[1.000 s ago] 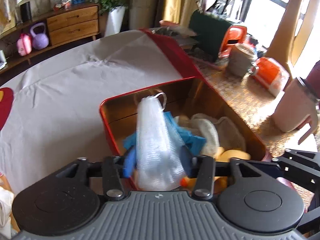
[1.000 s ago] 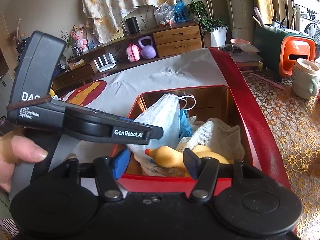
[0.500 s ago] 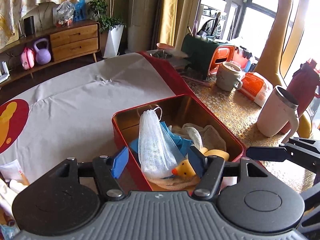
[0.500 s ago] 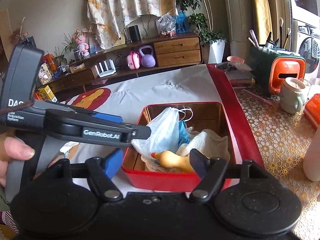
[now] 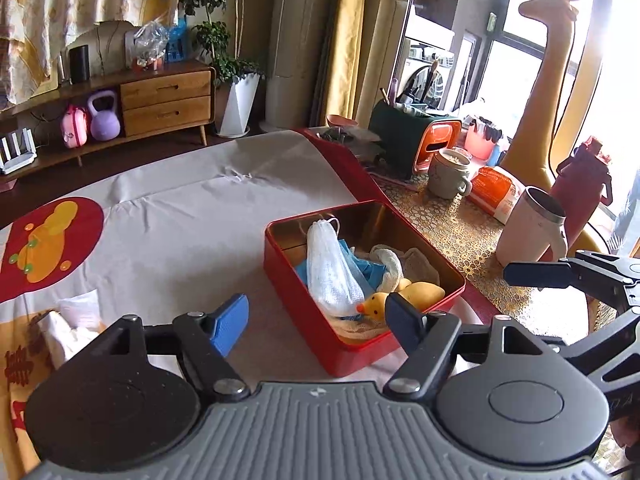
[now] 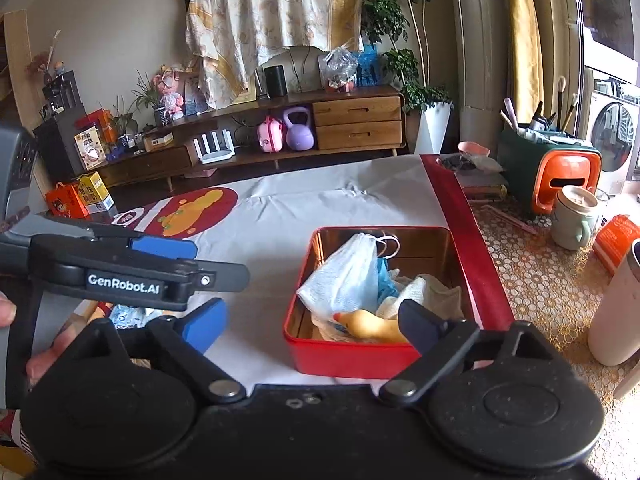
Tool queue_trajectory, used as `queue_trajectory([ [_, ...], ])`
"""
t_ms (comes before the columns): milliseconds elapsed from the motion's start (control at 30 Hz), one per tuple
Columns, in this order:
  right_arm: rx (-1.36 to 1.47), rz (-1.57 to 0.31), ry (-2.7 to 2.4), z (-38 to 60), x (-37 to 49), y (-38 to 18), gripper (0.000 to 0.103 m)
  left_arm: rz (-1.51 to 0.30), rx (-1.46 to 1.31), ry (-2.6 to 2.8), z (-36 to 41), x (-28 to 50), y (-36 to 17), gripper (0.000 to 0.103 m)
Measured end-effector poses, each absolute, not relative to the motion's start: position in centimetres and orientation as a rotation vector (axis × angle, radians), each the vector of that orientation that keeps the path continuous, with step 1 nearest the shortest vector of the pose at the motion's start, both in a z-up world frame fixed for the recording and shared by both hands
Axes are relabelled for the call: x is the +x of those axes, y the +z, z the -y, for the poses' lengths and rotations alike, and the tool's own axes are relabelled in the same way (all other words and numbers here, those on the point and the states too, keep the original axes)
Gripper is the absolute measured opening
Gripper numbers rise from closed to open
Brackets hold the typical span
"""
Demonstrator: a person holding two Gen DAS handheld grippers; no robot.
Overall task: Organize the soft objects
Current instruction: 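Withdraw both open tools from the red tin toward the table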
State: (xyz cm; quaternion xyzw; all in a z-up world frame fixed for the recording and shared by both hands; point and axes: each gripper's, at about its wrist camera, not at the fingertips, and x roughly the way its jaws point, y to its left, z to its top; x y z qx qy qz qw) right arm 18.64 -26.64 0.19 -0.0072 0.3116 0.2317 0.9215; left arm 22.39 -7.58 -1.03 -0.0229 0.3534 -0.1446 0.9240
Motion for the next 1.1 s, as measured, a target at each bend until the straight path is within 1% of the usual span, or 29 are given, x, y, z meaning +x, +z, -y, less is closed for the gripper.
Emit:
queue_trajectory([
  [67, -0.015, -0.632, 0.484, 26.1, 18.0, 0.5, 0.097, -0.717, -0.053, -0.289, 6.8, 21.4, -0.7, 0.083],
  [100, -0.015, -0.628, 0.487, 25.9, 17.8, 0.6, 0.100, -0.712, -0.057, -0.284, 6.4, 21.0, -0.5, 0.083],
  [200, -0.023, -0.615, 0.501, 25.0, 17.0, 0.9, 0.102, -0.697, -0.066, -0.271, 5.1, 19.5, -0.2, 0.083],
  [267, -0.022, -0.610, 0.513, 24.4, 16.6, 1.1, 0.102, -0.694, -0.073, -0.262, 4.2, 18.6, 0.0, 0.084],
  [367, -0.021, -0.609, 0.530, 23.5, 16.2, 1.1, 0.103, -0.689, -0.088, -0.257, 2.8, 17.4, 0.2, 0.089],
  [467, -0.025, -0.610, 0.550, 22.4, 15.7, 0.9, 0.103, -0.676, -0.090, -0.241, 1.2, 15.9, 0.3, 0.090],
  [533, -0.032, -0.612, 0.565, 21.6, 15.5, 0.8, 0.103, -0.673, -0.096, -0.233, 0.2, 15.2, 0.3, 0.095],
  [567, -0.035, -0.613, 0.573, 21.3, 15.3, 0.7, 0.103, -0.673, -0.098, -0.227, -0.3, 14.9, 0.3, 0.099],
  [600, -0.039, -0.615, 0.582, 20.8, 15.2, 0.6, 0.103, -0.672, -0.099, -0.218, -0.8, 14.6, 0.3, 0.101],
  [867, -0.094, -0.634, 0.664, 17.3, 14.2, -1.0, 0.103, -0.657, -0.101, -0.110, -5.0, 13.0, -0.6, 0.101],
  [1100, -0.175, -0.652, 0.726, 13.9, 13.4, -3.2, 0.102, -0.714, -0.132, -0.030, -7.7, 13.1, -2.9, 0.101],
])
